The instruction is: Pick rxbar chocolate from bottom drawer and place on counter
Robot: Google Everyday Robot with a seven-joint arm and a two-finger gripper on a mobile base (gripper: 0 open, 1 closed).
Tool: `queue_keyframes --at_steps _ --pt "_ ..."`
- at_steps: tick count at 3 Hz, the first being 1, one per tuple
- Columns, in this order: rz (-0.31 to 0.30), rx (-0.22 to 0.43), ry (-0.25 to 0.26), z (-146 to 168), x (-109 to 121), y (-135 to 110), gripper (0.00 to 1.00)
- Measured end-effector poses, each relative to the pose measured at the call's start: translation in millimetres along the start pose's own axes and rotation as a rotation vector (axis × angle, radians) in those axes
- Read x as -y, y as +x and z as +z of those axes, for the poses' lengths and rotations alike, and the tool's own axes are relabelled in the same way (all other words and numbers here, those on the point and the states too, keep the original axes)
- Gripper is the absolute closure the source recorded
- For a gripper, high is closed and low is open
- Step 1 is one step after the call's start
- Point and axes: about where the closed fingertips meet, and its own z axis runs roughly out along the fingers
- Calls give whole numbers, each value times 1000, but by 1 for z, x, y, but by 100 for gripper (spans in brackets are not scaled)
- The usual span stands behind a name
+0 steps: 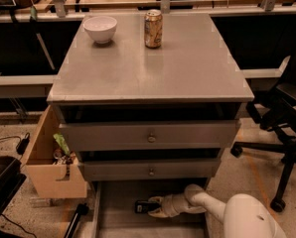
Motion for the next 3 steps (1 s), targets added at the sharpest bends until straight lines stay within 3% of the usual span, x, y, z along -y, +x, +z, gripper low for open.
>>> queue_keyframes --at_steps 3 --pt "0 0 0 0 0 0 100"
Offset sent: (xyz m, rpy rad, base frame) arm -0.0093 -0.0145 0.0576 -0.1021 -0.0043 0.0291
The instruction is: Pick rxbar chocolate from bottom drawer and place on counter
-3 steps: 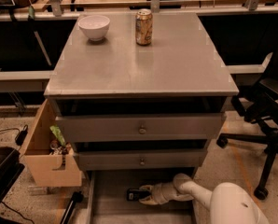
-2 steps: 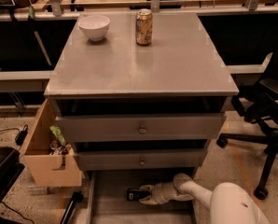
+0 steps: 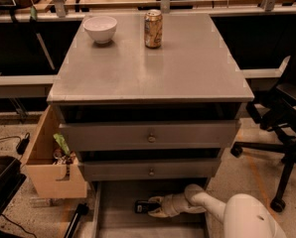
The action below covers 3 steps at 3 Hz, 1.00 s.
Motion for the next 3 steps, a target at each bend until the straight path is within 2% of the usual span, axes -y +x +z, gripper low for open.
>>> queue_keyframes --at_steps 1,2,3 --pt "0 0 0 0 0 0 100" --pt "10 -6 -14 -28 -8 -14 100" --pt "96 -62 10 -116 -23 -25 100"
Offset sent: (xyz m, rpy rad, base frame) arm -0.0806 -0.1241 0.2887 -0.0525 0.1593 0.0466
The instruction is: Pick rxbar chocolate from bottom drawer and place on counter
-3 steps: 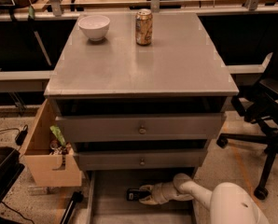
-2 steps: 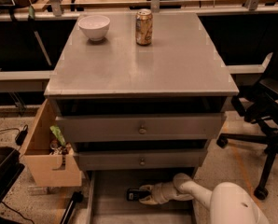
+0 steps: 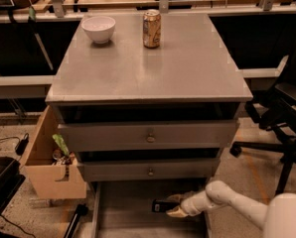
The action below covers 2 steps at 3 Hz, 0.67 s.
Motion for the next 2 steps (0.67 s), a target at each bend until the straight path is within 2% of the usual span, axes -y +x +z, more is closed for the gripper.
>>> queue_keyframes --at_steps 1,2 --pt "58 -47 -24 -63 -30 -33 100" --pt "57 -101 -84 -113 -71 -82 100"
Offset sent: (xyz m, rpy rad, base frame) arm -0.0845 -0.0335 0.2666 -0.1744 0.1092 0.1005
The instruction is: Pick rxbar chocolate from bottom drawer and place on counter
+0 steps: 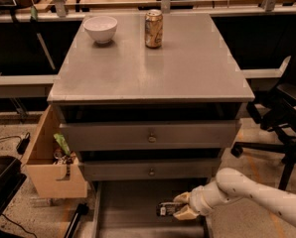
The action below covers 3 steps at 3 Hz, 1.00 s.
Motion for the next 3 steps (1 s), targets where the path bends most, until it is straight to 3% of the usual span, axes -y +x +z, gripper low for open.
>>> queue_keyframes --at_steps 1,2,3 --pt "-62 -23 -3 -46 -23 -38 100" --pt "-62 -23 -3 -45 -23 -38 100" --pt "-88 4 -12 -61 -37 -47 100"
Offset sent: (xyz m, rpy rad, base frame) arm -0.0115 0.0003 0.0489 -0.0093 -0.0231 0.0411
